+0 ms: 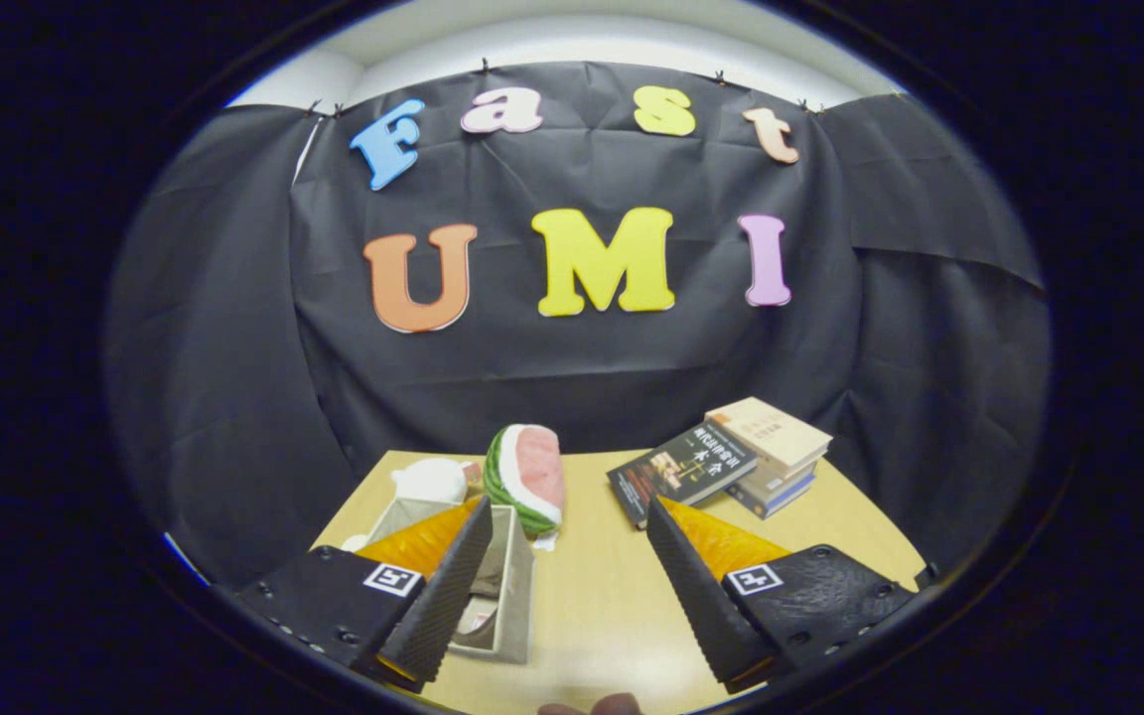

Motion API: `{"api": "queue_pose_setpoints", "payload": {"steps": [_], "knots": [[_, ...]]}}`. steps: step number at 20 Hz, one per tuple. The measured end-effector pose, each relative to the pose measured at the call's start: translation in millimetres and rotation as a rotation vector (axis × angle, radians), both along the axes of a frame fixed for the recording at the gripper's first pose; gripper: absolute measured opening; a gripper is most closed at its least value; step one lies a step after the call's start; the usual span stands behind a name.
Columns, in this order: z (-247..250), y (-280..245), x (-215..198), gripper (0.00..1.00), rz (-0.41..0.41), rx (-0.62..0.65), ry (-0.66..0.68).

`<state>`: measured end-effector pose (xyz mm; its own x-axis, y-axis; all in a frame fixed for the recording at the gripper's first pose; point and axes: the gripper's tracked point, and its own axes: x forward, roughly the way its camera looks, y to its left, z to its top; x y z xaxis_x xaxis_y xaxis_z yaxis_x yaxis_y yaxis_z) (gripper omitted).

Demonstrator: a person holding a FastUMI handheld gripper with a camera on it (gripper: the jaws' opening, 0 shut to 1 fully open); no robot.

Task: Open the storage box then place both shoes into the box .Put the left shoe in first, then the right shoe, with the right side of both shoes facing outward in a uniform manner.

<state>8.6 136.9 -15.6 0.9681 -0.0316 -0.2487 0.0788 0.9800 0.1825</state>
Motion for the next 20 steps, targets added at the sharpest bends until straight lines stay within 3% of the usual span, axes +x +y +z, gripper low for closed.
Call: {"api": "queue_pose_setpoints", "payload": {"steps": [11, 20], "knots": [[36.2, -48.1, -46.5, 0.95, 0.000, -0.042, -0.177], [26.3, -46.5, -59.7, 0.95, 0.011, -0.004, -0.168]]}}
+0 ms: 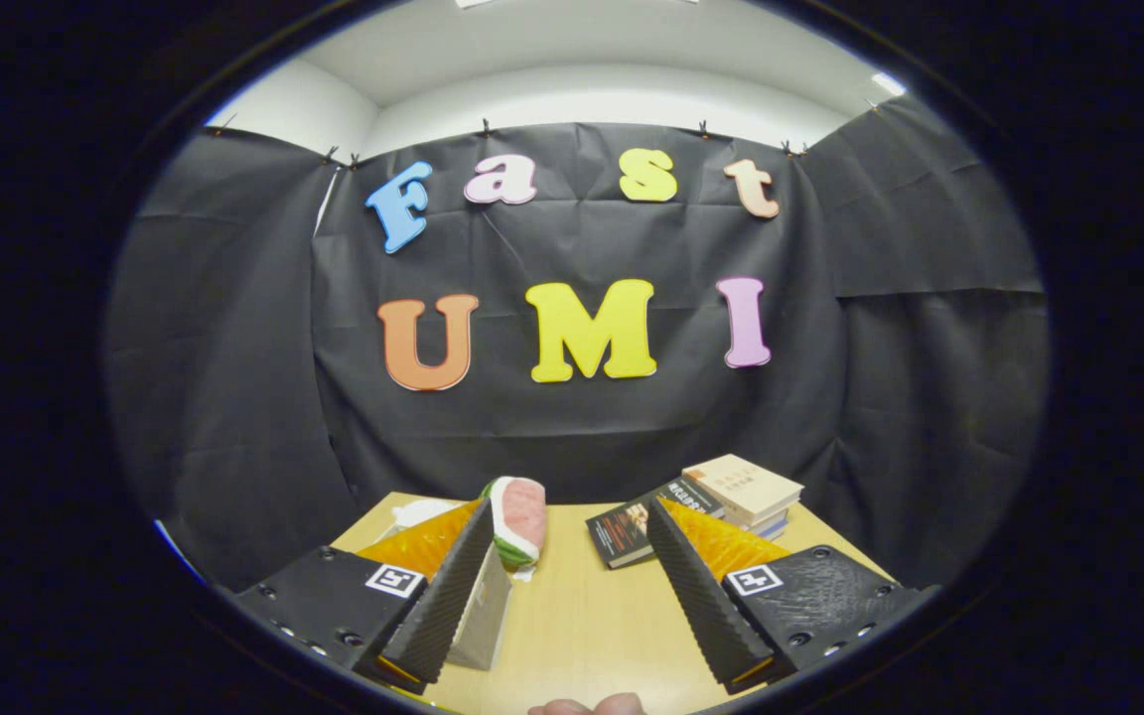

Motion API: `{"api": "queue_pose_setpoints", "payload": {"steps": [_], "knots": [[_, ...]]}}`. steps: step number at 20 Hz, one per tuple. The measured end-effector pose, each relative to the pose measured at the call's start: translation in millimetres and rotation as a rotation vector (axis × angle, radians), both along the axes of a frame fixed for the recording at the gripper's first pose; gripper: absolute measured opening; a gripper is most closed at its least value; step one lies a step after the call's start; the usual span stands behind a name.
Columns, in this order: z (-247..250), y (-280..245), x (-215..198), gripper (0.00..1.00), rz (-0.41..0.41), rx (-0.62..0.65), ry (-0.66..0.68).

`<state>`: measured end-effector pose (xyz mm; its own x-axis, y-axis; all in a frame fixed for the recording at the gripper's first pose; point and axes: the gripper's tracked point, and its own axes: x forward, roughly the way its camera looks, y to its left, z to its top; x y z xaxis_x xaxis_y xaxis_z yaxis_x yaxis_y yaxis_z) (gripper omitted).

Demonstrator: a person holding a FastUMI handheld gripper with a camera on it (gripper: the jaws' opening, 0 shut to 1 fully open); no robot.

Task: Open the storage box then place both shoes into the box .Put the left shoe in first, then the right shoe, with the right side of both shoes facing outward in a uniform manner.

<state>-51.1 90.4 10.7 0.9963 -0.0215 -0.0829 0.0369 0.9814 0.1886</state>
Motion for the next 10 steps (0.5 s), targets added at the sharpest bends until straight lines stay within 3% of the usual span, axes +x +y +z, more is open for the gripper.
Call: {"api": "queue_pose_setpoints", "payload": {"steps": [10], "knots": [[-7.9, 11.3, -1.1, 0.95, 0.022, 0.030, 0.021]]}}
